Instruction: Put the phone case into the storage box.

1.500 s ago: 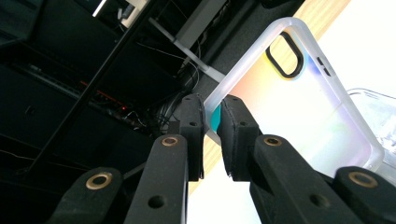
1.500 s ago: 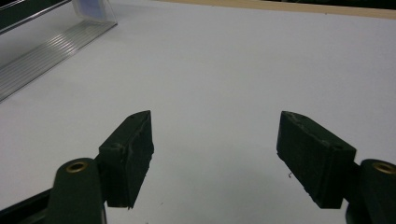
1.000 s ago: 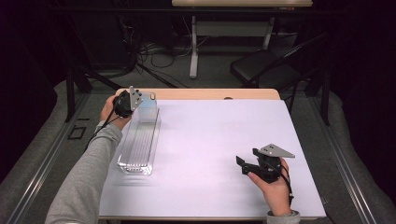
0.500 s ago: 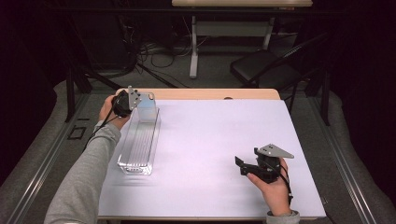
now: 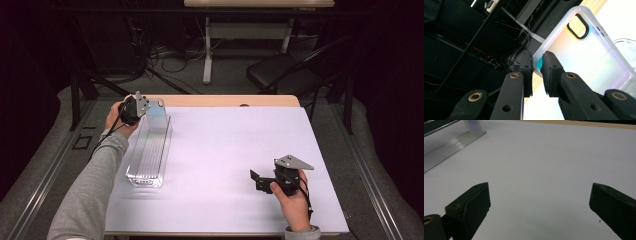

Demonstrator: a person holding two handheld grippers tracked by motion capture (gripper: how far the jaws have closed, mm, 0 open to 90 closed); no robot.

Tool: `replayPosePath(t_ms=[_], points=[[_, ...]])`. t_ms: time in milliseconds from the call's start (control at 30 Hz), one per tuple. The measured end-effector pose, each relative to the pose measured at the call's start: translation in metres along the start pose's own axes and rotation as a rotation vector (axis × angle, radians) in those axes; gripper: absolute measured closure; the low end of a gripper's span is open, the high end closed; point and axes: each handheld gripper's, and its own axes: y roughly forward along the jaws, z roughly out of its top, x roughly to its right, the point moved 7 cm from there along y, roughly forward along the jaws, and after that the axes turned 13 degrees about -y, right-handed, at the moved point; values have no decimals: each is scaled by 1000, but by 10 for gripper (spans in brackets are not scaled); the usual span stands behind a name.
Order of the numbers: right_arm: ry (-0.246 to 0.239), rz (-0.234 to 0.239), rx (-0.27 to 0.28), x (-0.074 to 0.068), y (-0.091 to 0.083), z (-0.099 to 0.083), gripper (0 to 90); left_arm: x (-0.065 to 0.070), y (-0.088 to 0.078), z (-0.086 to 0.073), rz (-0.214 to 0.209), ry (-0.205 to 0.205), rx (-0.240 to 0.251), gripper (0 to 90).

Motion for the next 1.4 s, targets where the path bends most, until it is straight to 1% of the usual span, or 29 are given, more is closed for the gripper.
replayPosePath(t_ms=[200,300,467,700,867,933,1067,1133,1233,1333,1400], points=[[5,2,-7,0,1,-1,15,-1,0,0,0,-1,-2,792],[1,3,-5,0,1,-1,0,0,0,0,0,-8,1,790],[-2,-2,-12,0,2,-2,0,0,0,0,3,-5,2,789],[-12,-4,-11,0,2,-2,0,-2,0,0,6,-12,-1,757],[-12,-4,-11,-1,2,-2,0,-4,-1,0,4,-19,1,717],[-13,-4,-12,-1,2,-2,0,-3,-1,-1,-7,-32,0,690],[-11,-3,-12,-2,3,-2,0,-1,-1,-2,-23,-47,-10,618],[-16,-1,-13,-2,3,-2,0,-1,-1,-2,-19,-49,-14,576],[-21,0,-13,-2,3,-2,0,-2,-3,-1,-17,-66,-19,530],[-22,0,-14,-3,3,-2,0,-3,-5,0,-24,-83,-16,521],[-23,1,-13,-3,3,-2,0,-3,-7,1,-33,-104,-17,514]])
